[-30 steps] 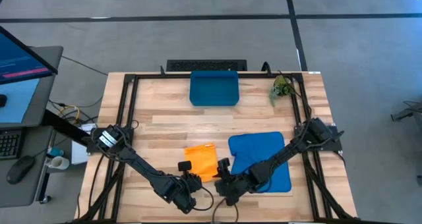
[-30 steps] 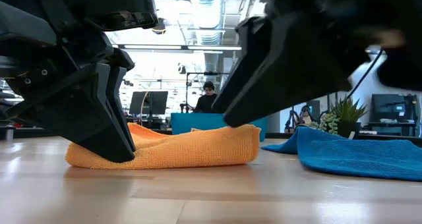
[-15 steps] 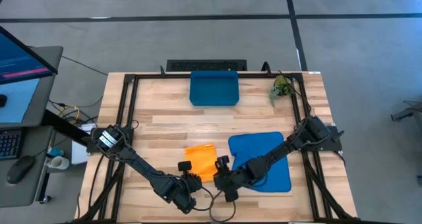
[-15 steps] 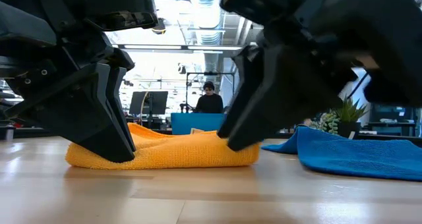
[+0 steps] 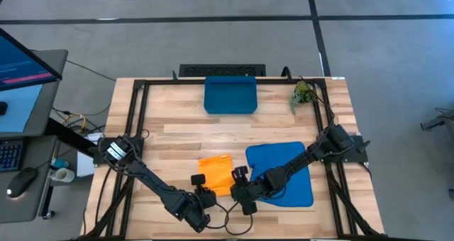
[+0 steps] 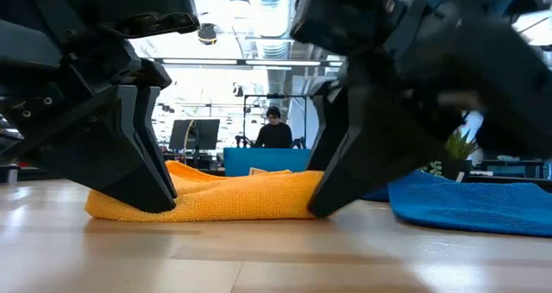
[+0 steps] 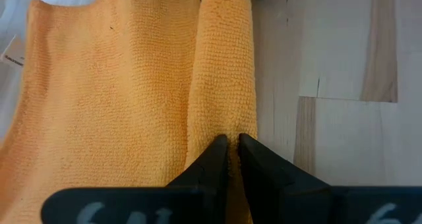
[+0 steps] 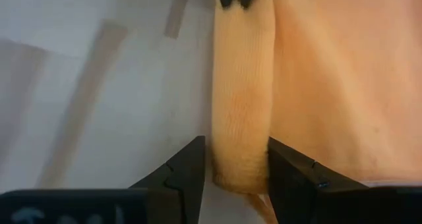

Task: Roll microfiber towels into tight, uniform cylinder then place into a basket
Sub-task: Roll the yellow microfiber cloth

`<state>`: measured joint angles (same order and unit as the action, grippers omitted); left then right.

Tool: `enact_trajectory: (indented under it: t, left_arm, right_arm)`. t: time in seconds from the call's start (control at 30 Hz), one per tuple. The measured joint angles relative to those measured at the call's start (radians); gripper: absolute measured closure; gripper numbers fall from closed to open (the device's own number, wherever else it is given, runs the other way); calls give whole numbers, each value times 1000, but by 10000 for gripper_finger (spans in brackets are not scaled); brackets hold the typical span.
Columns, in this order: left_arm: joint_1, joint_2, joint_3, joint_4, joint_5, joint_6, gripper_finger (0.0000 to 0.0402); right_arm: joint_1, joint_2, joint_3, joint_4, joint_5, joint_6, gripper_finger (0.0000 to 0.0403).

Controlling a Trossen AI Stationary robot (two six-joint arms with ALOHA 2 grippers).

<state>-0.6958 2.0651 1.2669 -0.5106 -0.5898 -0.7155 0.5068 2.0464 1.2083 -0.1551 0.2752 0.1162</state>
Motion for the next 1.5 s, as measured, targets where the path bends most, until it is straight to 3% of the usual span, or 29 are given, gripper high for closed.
enact_trajectory:
  t: [0.13,0.4,0.67,0.9,1.1,1.23,1.5]
  left_arm:
    - [-5,0,0,-2,-3,0,371]
    - [-6,0,1,-6,2,0,371]
    - [-6,0,1,-5,2,0,371]
    - [-6,0,2,-6,2,0,371]
    - [-6,0,2,-6,3,0,371]
    - [-6,0,2,-6,4,0,371]
    - [-6,0,2,-10,5,0,371]
  right_arm:
    - [1,-6,4,-29,10,-10,237]
    - [3,-37,114,-344,12,97,239]
    - [37,-16,129,-160,12,-13,237]
    - [34,-9,128,-162,15,-30,238]
    - [34,35,132,-50,14,-91,238]
    - [22,84,131,-59,27,-87,239]
    - [16,63,126,-102,42,-55,239]
